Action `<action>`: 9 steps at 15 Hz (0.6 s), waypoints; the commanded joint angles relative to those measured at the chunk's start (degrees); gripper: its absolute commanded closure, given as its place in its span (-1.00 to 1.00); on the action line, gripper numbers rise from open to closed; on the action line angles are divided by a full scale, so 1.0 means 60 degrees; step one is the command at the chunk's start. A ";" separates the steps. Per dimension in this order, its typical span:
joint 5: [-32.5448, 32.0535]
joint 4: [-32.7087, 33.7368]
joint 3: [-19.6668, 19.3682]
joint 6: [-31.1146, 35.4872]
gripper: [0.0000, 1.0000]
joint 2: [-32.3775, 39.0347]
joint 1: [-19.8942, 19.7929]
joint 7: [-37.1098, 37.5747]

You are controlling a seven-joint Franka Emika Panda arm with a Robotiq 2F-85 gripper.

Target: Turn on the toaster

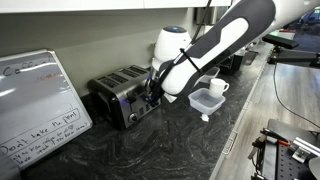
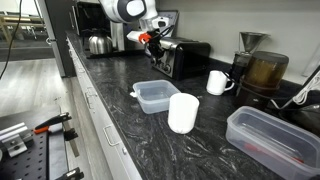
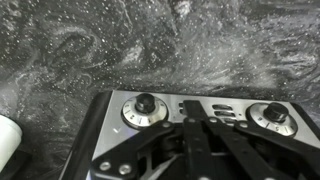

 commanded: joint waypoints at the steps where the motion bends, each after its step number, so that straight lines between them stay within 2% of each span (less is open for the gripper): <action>1: 0.0606 0.0432 -0.0687 -0.1694 1.00 -0.0014 0.0340 -0.0732; 6: 0.1564 0.0598 -0.1168 -0.2376 1.00 -0.0152 0.0762 -0.1553; 9: 0.2152 0.0455 -0.1168 -0.2006 1.00 -0.0195 0.1056 -0.2038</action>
